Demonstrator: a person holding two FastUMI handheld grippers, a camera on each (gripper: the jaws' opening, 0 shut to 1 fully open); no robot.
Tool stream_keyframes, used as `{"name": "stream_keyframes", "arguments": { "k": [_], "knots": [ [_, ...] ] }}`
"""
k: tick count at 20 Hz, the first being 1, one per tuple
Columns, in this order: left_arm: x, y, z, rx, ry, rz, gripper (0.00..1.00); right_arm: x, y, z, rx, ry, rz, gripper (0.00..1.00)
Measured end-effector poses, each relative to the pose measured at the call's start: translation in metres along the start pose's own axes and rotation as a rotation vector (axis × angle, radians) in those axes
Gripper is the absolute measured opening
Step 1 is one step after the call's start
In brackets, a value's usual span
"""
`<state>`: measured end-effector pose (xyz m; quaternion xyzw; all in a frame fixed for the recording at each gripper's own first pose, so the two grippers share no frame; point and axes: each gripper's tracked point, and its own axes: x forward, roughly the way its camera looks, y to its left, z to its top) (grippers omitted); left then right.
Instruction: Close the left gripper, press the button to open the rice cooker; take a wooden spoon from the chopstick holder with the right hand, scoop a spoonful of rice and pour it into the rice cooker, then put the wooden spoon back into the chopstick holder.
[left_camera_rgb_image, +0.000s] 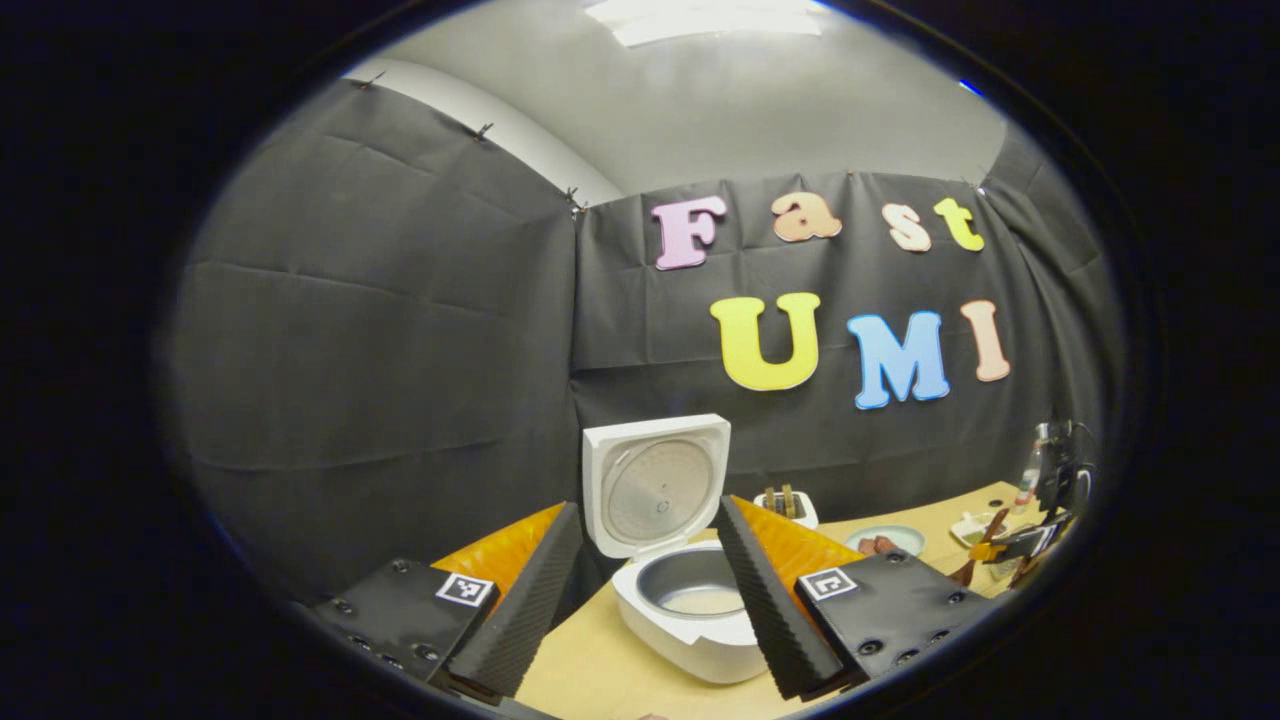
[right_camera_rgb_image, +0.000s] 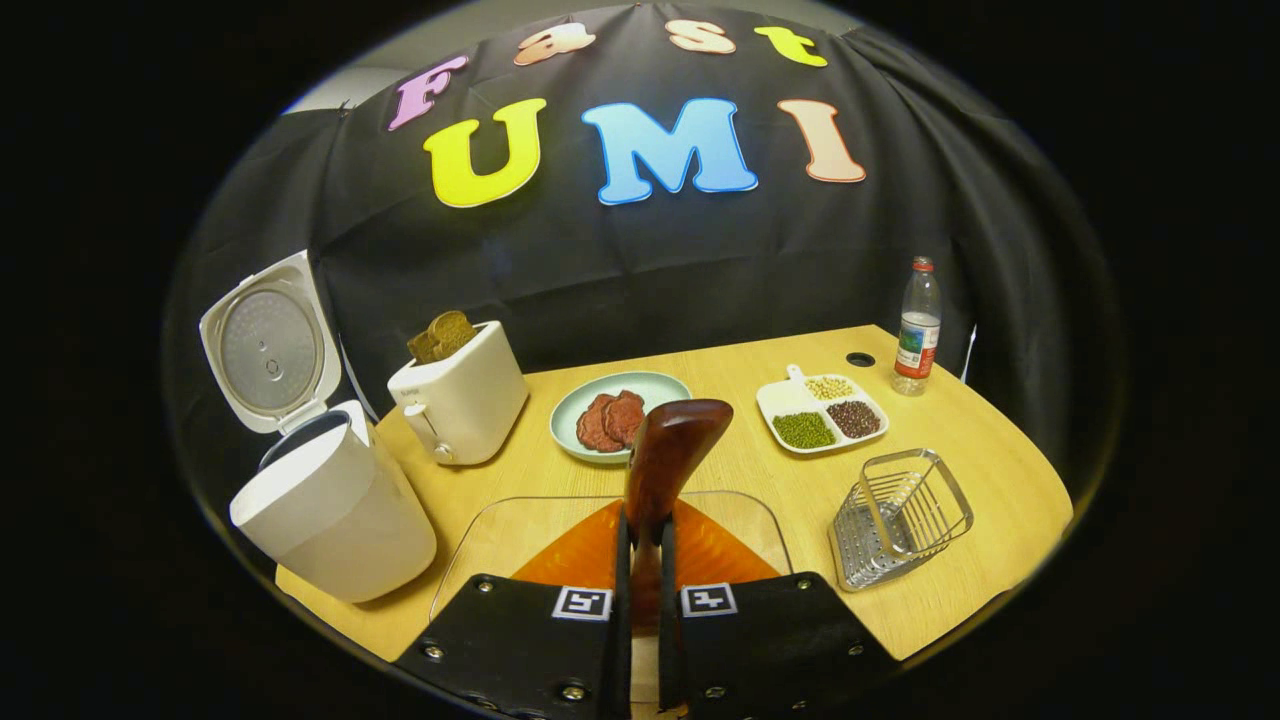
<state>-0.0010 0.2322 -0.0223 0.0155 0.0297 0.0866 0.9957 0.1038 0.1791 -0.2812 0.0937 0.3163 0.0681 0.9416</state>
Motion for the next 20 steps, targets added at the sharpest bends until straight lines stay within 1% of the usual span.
{"name": "stream_keyframes", "arguments": {
  "k": [1,2,4,6,7,8,9,10,11,12,13,15,16,17,18,20],
  "knots": [
    [-0.002,0.001,-0.001,0.001,0.001,0.003,0.91,0.001,0.005,-0.001,-0.001,-0.001,0.005,0.15],
    [-0.002,0.002,-0.001,0.0,0.002,0.004,0.95,0.001,0.008,-0.003,-0.001,0.003,0.011,0.11],
    [-0.003,0.002,-0.004,-0.004,0.006,0.005,0.95,0.001,0.019,-0.01,0.013,0.021,0.037,0.11],
    [-0.004,0.0,-0.003,-0.006,0.005,0.004,0.95,-0.002,0.036,-0.015,0.03,0.031,0.082,0.11],
    [-0.006,0.0,-0.004,-0.006,0.005,0.003,0.91,-0.005,0.043,-0.018,0.042,0.036,0.101,0.11],
    [-0.008,-0.001,-0.003,-0.005,0.004,0.001,0.95,-0.006,0.049,-0.02,0.055,0.046,0.117,0.11],
    [-0.008,-0.001,-0.003,-0.003,0.002,0.001,0.91,-0.007,0.053,-0.023,0.07,0.057,0.13,0.11],
    [-0.01,0.001,0.0,-0.001,-0.002,0.002,0.95,-0.007,0.055,-0.023,0.089,0.064,0.14,0.11],
    [-0.012,0.001,0.0,0.0,-0.003,0.004,0.95,-0.007,0.057,-0.024,0.118,0.072,0.147,0.11],
    [-0.013,0.002,0.0,-0.001,-0.004,0.007,0.95,-0.007,0.057,-0.024,0.157,0.082,0.154,0.11],
    [-0.014,0.003,0.0,-0.003,-0.003,0.009,0.91,-0.007,0.055,-0.025,0.205,0.095,0.158,0.11],
    [-0.017,0.005,0.001,-0.004,-0.006,0.014,0.91,-0.008,0.051,-0.028,0.32,0.13,0.172,0.11],
    [-0.017,0.006,0.001,-0.004,-0.007,0.016,0.99,-0.008,0.048,-0.029,0.38,0.145,0.177,0.11],
    [-0.018,0.005,0.002,-0.004,-0.01,0.016,0.99,-0.008,0.042,-0.03,0.436,0.16,0.173,0.11],
    [-0.019,0.004,0.005,-0.004,-0.012,0.015,0.91,-0.008,0.034,-0.032,0.489,0.171,0.166,0.11],
    [-0.019,0.001,0.009,-0.006,-0.02,0.011,0.91,-0.01,0.022,-0.031,0.599,0.181,0.164,0.11]
  ]
}}
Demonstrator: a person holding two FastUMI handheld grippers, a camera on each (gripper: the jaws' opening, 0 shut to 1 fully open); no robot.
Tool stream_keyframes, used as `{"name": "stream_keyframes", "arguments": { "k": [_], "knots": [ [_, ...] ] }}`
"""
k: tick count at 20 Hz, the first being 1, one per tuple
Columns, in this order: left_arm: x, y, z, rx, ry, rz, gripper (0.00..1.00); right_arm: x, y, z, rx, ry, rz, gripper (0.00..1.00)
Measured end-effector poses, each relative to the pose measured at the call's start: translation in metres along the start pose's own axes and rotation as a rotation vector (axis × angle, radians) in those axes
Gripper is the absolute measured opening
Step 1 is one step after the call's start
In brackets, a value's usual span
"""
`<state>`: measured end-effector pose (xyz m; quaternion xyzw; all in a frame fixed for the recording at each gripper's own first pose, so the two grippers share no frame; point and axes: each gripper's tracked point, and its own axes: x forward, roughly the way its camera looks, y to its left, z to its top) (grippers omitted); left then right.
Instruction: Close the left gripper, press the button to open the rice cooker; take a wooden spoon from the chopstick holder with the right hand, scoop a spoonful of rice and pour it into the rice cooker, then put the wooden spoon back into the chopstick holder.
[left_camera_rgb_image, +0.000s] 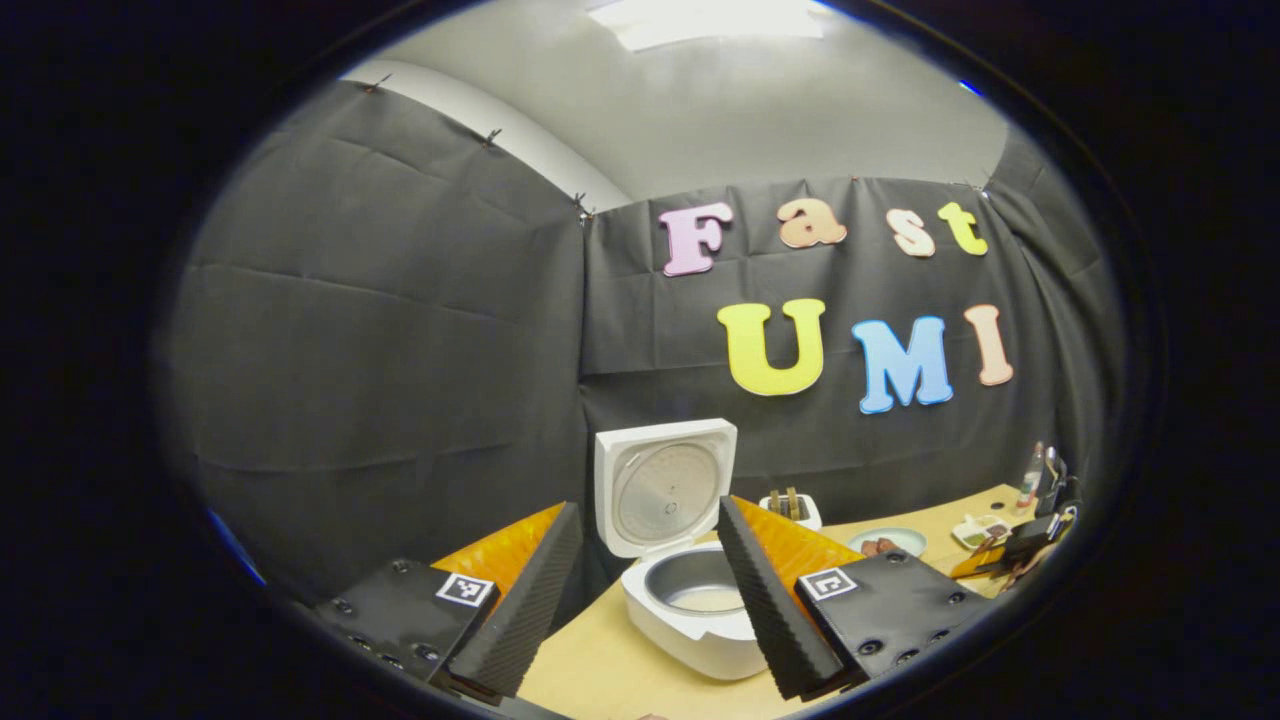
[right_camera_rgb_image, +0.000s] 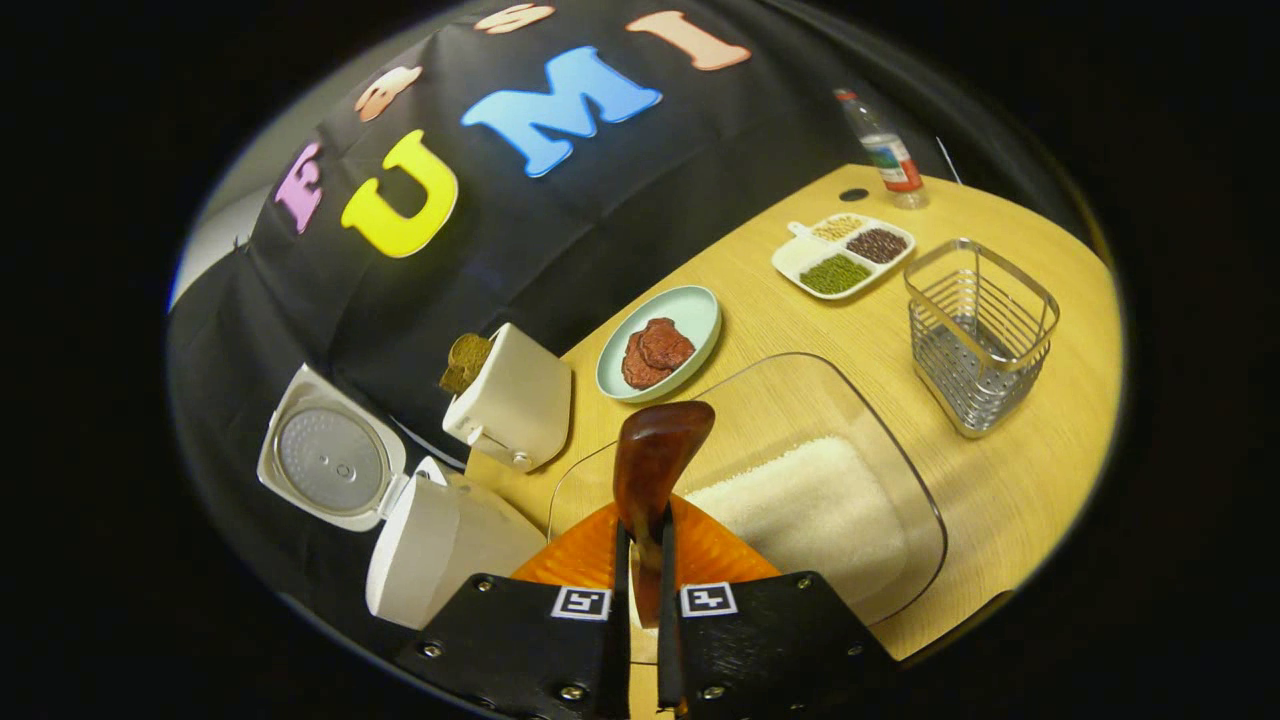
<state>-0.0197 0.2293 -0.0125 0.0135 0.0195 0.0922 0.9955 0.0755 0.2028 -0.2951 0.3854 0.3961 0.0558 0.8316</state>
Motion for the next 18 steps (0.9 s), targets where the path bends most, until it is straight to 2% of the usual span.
{"name": "stream_keyframes", "arguments": {
  "k": [2,6,11,14,15,16,17,18],
  "knots": [
    [0.0,-0.005,0.003,0.001,-0.006,-0.008,0.91,-0.008,-0.004,0.008,0.089,-0.011,0.024,0.11],
    [0.0,-0.021,0.006,0.009,-0.012,-0.034,0.93,-0.024,-0.012,0.034,0.192,-0.053,0.056,0.11],
    [-0.004,-0.035,0.006,0.0,-0.022,-0.057,0.95,-0.041,-0.007,0.062,0.379,-0.069,0.151,0.11],
    [-0.006,-0.031,0.002,-0.004,-0.018,-0.052,0.95,-0.049,0.011,0.071,0.398,-0.063,0.205,0.11],
    [-0.006,-0.029,-0.001,-0.01,-0.012,-0.05,0.91,-0.05,0.02,0.072,0.4,-0.062,0.222,0.11],
    [-0.008,-0.026,-0.004,-0.018,-0.005,-0.047,0.95,-0.05,0.03,0.073,0.394,-0.059,0.239,0.11],
    [-0.01,-0.023,-0.007,-0.024,0.001,-0.043,0.91,-0.051,0.041,0.074,0.38,-0.059,0.255,0.11],
    [-0.011,-0.019,-0.009,-0.026,0.005,-0.036,0.95,-0.05,0.053,0.075,0.363,-0.054,0.268,0.11]
  ]
}}
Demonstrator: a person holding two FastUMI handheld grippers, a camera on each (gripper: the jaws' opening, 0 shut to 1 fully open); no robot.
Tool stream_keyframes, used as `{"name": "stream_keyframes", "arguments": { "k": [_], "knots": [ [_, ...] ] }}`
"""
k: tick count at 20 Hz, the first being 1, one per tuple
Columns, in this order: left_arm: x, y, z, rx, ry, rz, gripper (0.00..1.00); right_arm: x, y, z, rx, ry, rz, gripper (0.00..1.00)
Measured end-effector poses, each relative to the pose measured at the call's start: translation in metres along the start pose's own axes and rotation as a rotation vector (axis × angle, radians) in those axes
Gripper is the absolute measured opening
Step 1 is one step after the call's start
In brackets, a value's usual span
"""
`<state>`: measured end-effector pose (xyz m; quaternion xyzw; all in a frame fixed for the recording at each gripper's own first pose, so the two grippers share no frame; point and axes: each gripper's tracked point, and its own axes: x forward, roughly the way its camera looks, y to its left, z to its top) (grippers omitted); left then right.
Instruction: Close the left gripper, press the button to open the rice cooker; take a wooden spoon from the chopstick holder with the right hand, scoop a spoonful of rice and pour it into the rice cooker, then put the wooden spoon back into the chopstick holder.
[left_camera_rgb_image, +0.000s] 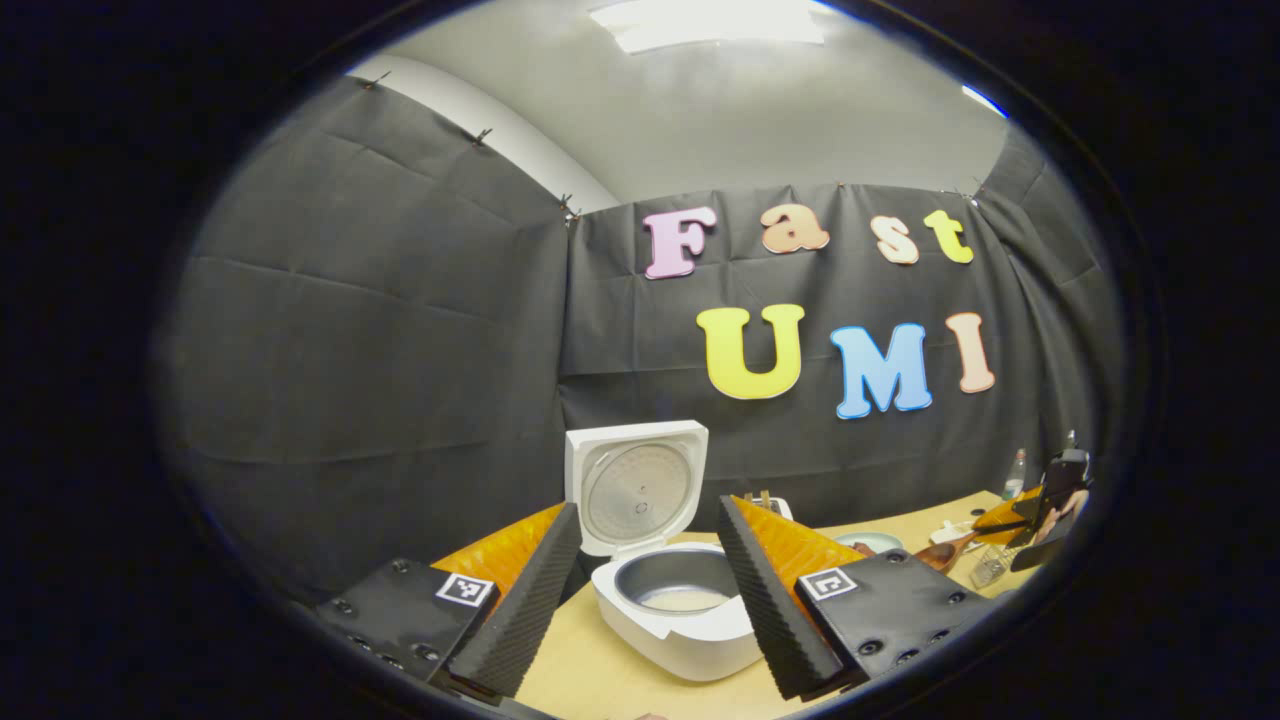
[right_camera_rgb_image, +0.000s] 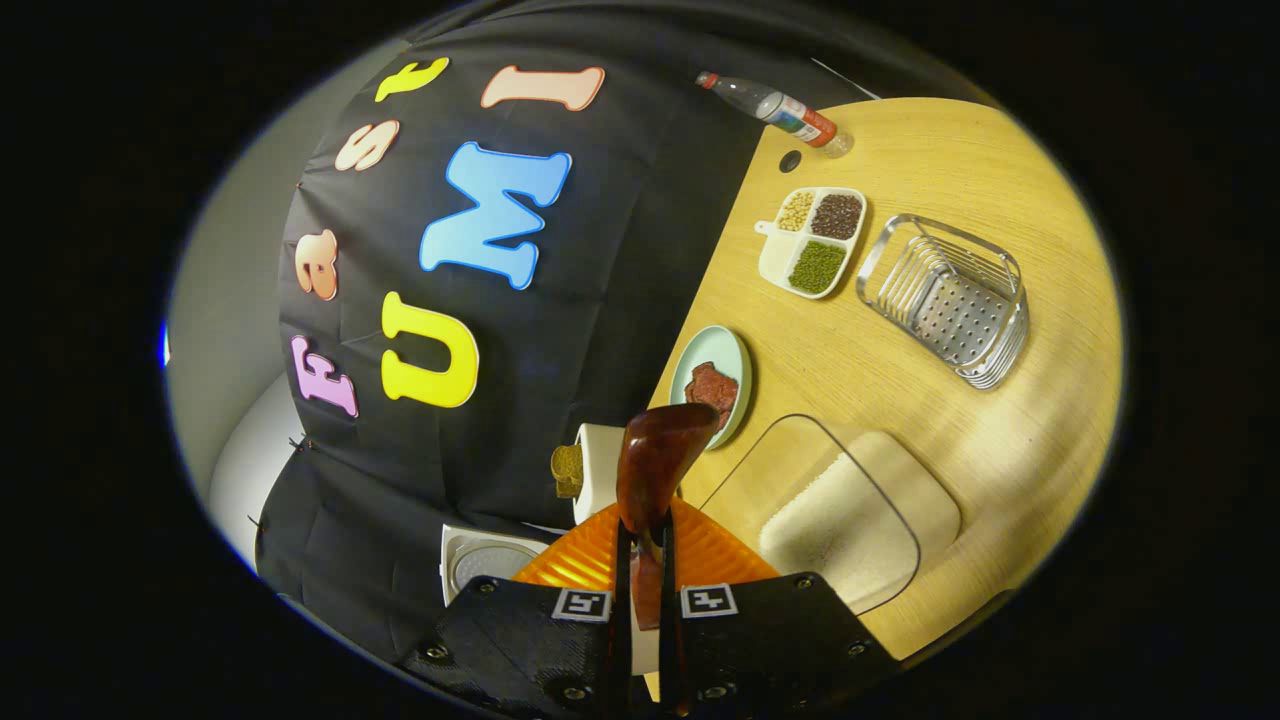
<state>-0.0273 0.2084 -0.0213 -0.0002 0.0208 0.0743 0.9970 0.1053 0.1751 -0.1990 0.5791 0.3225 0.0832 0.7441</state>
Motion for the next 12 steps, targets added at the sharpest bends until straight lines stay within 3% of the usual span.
{"name": "stream_keyframes", "arguments": {
  "k": [9,10,12],
  "knots": [
    [-0.016,0.051,-0.019,-0.003,0.036,0.095,0.99,0.049,0.085,-0.044,-0.091,0.079,0.113,0.11],
    [-0.019,0.058,-0.02,-0.005,0.04,0.11,0.92,0.055,0.092,-0.047,-0.1,0.086,0.121,0.11],
    [-0.023,0.069,-0.027,-0.009,0.054,0.138,0.92,0.066,0.107,-0.056,-0.12,0.102,0.132,0.11]
  ]
}}
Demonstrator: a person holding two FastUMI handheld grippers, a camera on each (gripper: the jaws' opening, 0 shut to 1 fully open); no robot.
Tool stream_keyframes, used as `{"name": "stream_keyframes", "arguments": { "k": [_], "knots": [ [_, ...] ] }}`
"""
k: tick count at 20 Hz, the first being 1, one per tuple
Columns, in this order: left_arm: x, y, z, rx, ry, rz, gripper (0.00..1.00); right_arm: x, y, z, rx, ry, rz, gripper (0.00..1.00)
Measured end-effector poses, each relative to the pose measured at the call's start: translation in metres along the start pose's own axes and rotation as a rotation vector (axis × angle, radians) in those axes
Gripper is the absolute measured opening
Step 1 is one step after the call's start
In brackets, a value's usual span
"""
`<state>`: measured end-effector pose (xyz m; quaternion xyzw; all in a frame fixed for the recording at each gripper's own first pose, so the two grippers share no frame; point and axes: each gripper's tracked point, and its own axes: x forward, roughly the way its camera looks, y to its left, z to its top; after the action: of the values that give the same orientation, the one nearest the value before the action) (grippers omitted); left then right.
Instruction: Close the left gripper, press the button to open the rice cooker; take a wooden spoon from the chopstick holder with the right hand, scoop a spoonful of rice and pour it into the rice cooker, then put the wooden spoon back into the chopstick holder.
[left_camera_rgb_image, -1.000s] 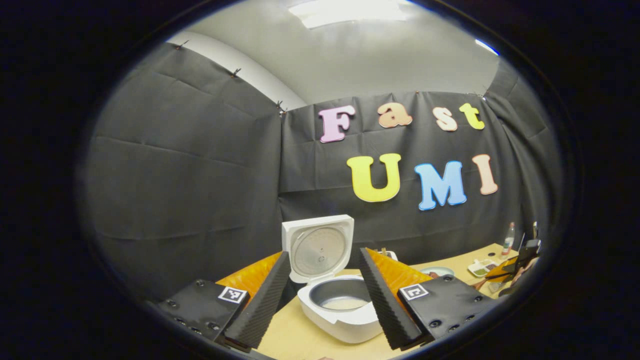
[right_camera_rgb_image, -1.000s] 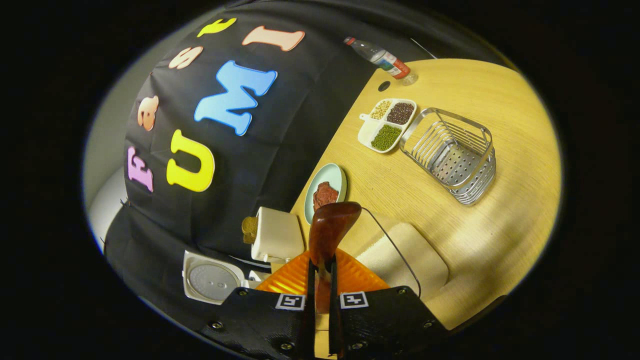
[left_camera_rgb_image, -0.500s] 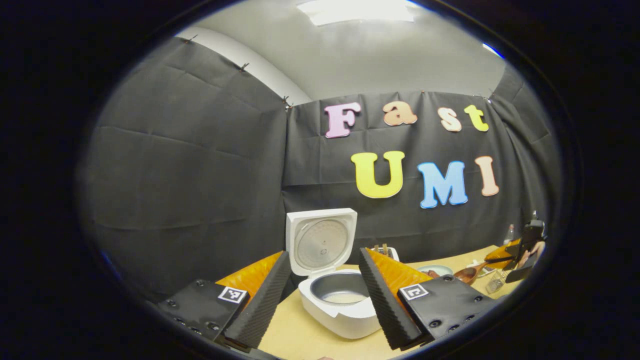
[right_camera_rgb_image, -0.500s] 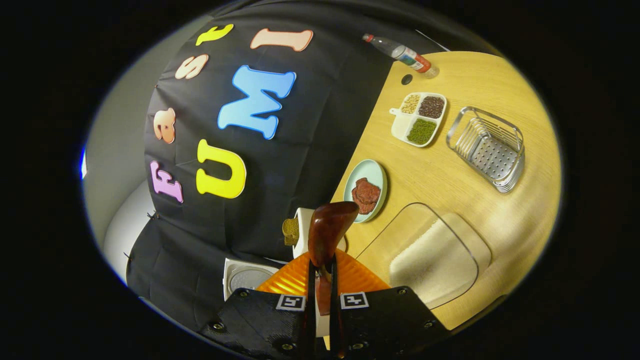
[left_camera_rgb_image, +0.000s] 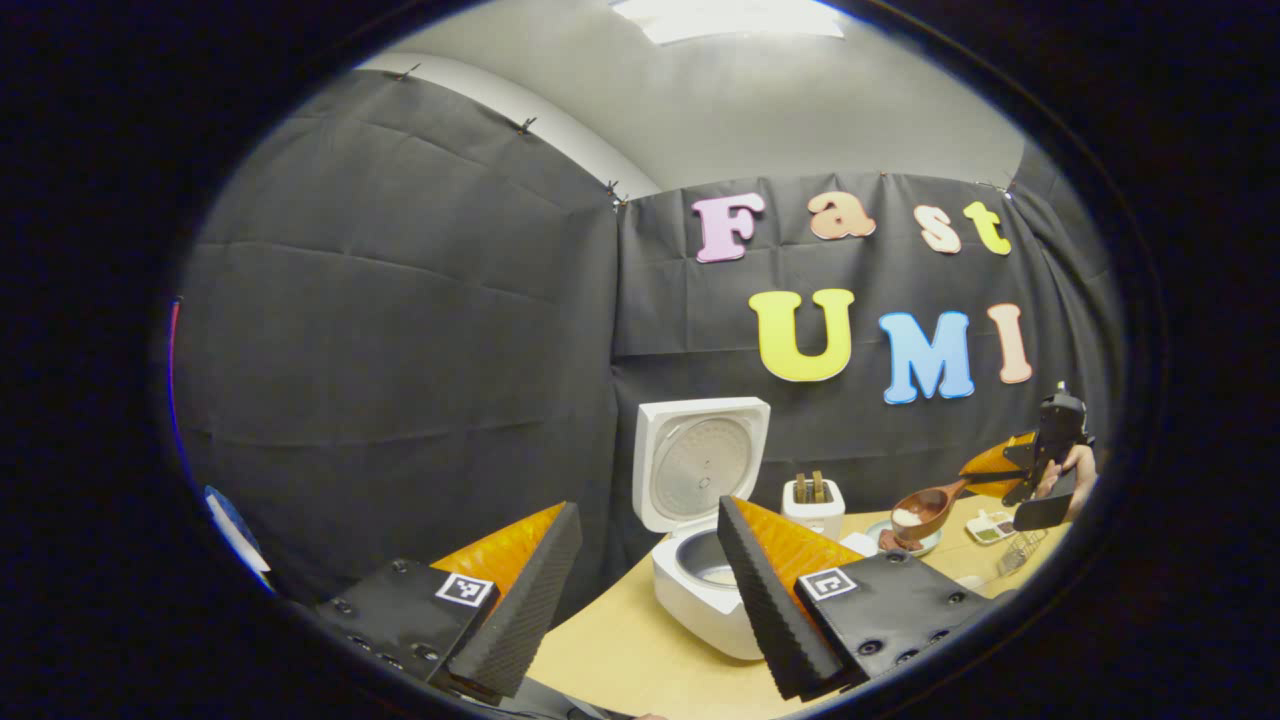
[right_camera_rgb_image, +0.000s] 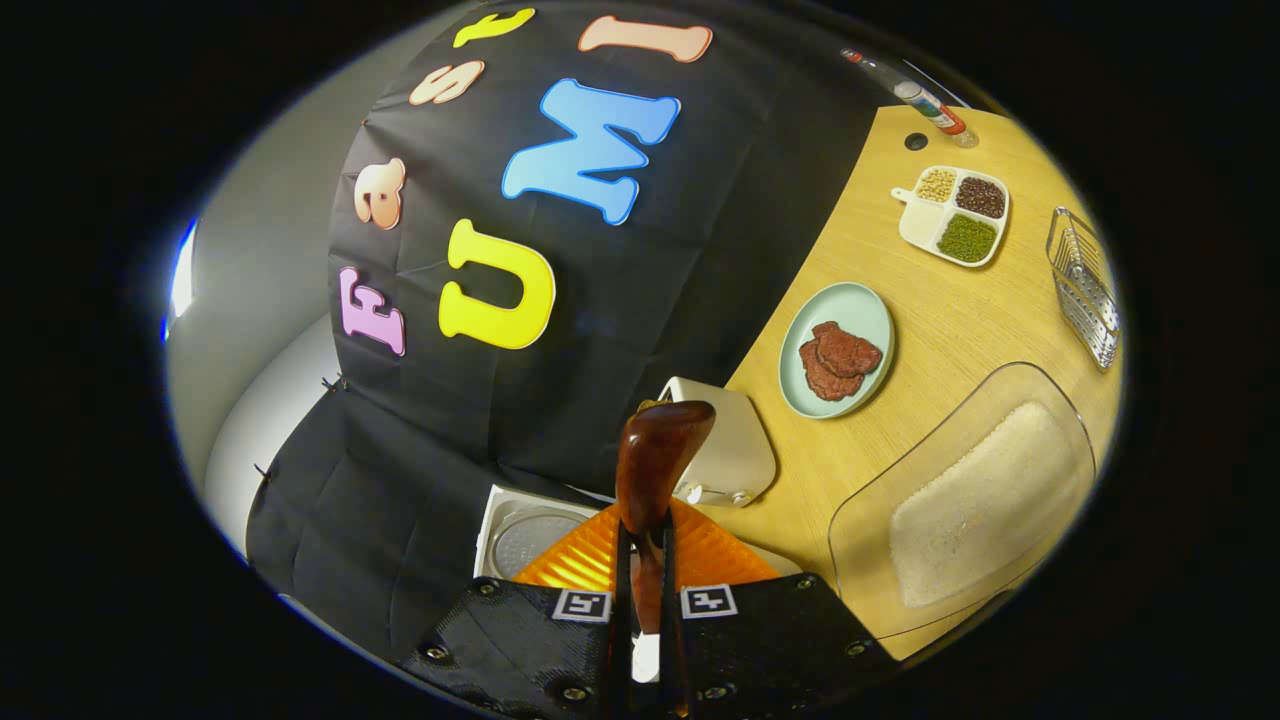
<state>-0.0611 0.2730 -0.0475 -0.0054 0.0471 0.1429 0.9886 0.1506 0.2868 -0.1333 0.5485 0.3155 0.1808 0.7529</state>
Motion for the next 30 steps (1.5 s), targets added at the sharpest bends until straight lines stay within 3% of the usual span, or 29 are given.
{"name": "stream_keyframes", "arguments": {
  "k": [1,2,3,7,9,13,14,15,17,21,30],
  "knots": [
    [-0.002,0.005,-0.003,-0.001,0.007,0.012,0.99,0.006,0.006,-0.004,-0.018,0.008,0.007,0.11],
    [-0.004,0.011,-0.004,0.0,0.012,0.026,0.99,0.013,0.012,-0.007,-0.034,0.014,0.014,0.11],
    [-0.007,0.018,-0.005,0.001,0.016,0.04,0.92,0.018,0.018,-0.012,-0.051,0.022,0.019,0.11],
    [-0.02,0.042,-0.014,-0.002,0.037,0.105,0.95,0.051,0.038,-0.037,-0.122,0.061,0.031,0.11],
    [-0.026,0.055,-0.018,-0.007,0.047,0.137,0.92,0.067,0.046,-0.05,-0.169,0.071,0.031,0.11],
    [-0.038,0.074,-0.024,0.0,0.066,0.188,0.92,0.098,0.062,-0.082,-0.255,0.101,0.043,0.11],
    [-0.041,0.078,-0.024,0.002,0.069,0.198,0.95,0.106,0.063,-0.089,-0.277,0.106,0.041,0.11],
    [-0.043,0.082,-0.025,0.004,0.069,0.208,0.92,0.113,0.065,-0.096,-0.3,0.109,0.036,0.11],
    [-0.048,0.087,-0.028,0.008,0.073,0.223,0.95,0.127,0.069,-0.111,-0.356,0.122,0.032,0.11],
    [-0.057,0.099,-0.033,0.003,0.083,0.255,0.92,0.153,0.071,-0.141,-0.526,0.145,0.021,0.11],
    [-0.06,0.107,-0.042,-0.009,0.105,0.289,0.99,0.172,0.074,-0.182,-0.963,0.158,0.012,0.11]
  ]
}}
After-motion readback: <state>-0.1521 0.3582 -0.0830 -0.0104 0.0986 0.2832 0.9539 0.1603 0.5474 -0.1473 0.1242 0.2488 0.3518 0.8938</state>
